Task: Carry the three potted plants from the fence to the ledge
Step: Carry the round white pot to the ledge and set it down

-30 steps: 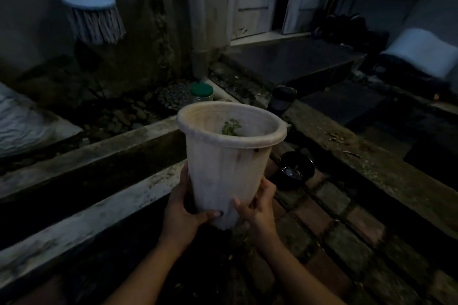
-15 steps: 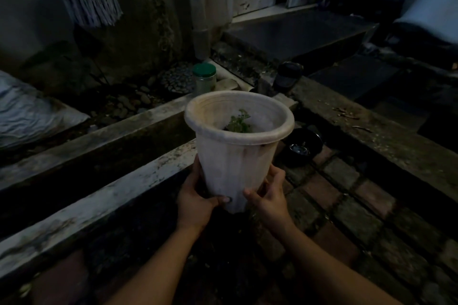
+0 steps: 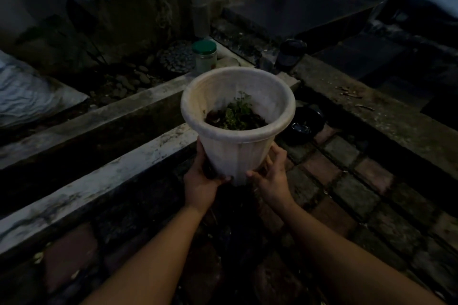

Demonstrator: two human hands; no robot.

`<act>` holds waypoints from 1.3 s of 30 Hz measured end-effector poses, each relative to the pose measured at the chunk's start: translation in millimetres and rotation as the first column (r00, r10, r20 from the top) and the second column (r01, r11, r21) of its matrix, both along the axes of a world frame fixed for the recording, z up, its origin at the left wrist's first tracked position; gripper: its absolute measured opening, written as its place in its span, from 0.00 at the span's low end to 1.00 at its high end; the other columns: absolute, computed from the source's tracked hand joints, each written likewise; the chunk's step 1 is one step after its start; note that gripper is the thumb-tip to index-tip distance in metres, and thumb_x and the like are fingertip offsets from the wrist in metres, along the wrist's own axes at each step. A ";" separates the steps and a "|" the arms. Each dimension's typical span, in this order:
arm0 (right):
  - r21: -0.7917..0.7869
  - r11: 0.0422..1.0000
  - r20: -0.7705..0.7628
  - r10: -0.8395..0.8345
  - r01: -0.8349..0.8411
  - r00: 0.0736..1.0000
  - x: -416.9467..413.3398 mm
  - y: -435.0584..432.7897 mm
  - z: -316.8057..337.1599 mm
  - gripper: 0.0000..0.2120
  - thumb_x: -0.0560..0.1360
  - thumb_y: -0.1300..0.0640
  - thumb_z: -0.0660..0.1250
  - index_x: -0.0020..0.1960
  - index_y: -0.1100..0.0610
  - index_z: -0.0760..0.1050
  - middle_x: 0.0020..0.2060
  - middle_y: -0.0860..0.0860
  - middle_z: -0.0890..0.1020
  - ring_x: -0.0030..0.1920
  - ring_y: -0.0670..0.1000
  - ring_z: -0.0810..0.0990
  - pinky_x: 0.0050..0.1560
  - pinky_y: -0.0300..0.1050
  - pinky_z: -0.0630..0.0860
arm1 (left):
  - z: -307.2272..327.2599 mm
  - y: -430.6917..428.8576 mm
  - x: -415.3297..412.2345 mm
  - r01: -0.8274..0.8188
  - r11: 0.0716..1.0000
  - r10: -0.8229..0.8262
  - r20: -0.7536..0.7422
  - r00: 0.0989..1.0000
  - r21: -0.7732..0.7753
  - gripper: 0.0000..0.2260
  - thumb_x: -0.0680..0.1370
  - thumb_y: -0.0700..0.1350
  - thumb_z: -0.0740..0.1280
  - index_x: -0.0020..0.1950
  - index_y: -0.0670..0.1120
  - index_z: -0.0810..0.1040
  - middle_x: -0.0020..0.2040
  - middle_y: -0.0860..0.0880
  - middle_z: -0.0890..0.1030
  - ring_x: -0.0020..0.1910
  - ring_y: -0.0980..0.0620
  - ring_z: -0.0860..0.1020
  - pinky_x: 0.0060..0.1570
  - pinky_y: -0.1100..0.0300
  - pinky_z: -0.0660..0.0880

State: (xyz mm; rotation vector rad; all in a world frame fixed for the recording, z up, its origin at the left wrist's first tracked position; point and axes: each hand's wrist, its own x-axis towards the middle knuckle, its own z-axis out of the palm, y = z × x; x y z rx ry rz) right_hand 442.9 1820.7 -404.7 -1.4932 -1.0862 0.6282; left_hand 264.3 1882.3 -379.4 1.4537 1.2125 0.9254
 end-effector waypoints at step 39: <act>0.343 0.910 0.659 -0.057 -0.232 0.750 56.5 4.1 121.6 0.22 0.77 0.41 0.63 0.35 0.58 0.77 0.34 0.51 0.75 0.38 0.54 0.73 0.42 0.56 0.69 | 149.6 37.6 -1.5 0.455 0.775 -0.325 -0.342 0.882 0.437 0.06 0.70 0.36 0.77 0.44 0.46 0.88 0.46 0.50 0.86 0.65 0.74 0.69 0.81 0.45 0.47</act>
